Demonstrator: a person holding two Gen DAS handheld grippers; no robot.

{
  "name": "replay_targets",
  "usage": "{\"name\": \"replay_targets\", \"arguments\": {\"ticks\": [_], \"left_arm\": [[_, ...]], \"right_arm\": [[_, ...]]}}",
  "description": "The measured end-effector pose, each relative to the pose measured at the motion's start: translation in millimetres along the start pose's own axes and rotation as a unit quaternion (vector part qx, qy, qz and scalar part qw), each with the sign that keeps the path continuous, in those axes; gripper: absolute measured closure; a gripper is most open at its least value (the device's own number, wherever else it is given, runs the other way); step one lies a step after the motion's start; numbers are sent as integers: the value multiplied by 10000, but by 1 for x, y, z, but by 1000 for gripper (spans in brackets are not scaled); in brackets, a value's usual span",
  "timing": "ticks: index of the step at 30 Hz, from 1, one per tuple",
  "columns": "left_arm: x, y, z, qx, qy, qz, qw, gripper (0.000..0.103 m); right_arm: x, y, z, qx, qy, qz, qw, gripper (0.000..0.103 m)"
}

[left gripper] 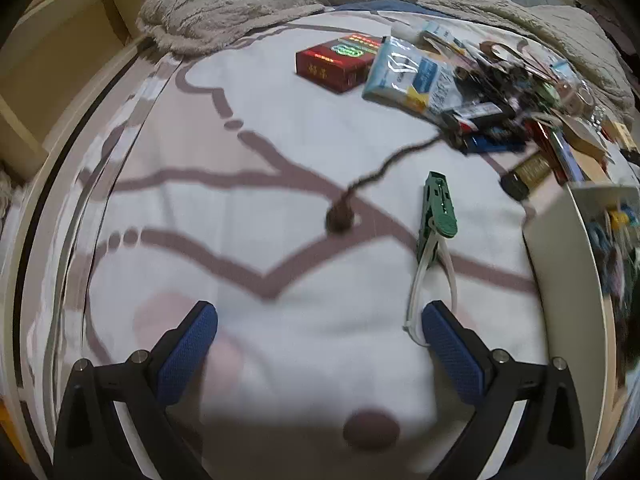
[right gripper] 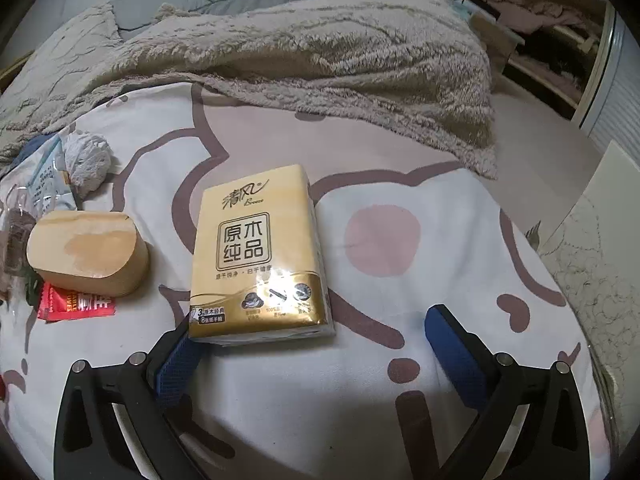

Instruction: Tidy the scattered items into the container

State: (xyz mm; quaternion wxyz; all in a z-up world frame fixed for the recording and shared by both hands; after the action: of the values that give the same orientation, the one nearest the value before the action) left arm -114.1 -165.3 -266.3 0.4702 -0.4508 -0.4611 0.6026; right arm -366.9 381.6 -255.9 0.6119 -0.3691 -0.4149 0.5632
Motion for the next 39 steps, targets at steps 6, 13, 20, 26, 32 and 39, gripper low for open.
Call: {"name": "replay_targets", "arguments": {"ticks": [6,13,20,26,32,39], "left_arm": [[2,-10,-30,86,27,140,9999,0],[0,-11,-43,-221,-96,-9,9997,0],[4,-16,-56,-189,-58,-7,9998,2],[12,-24,-63,-10,86,-52,9999,23],[19,-28,-73,89,185,-54,9998,36],[31,-33,-80,126,379,-201,9990,58]], "right_arm": [[-34,-16,5,492,-827,-594,9936,49],[-24,-14,-6,317,-870,-171,9956,50],[-18,-31,-45,284,-871,273,9954,50],[-17,-45,-80,177,-1067,297,9937,50],[-8,-59,-118,32,-1257,394,9913,50],[-1,-72,-155,-141,-1290,535,9901,50]]}}
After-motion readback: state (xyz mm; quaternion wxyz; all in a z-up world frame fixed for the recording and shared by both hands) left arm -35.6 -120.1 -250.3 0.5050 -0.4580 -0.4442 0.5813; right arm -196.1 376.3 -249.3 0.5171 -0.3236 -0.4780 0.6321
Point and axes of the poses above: each gripper's, at about its wrist camera, not at the fingertips, and y roughly the way its jaws point, x to its right, z to its top, the point moved 7 cm from there along y, roughly the way its jaws point, and after that the axes turned 15 degrees about -x, right-handed, at the moved point
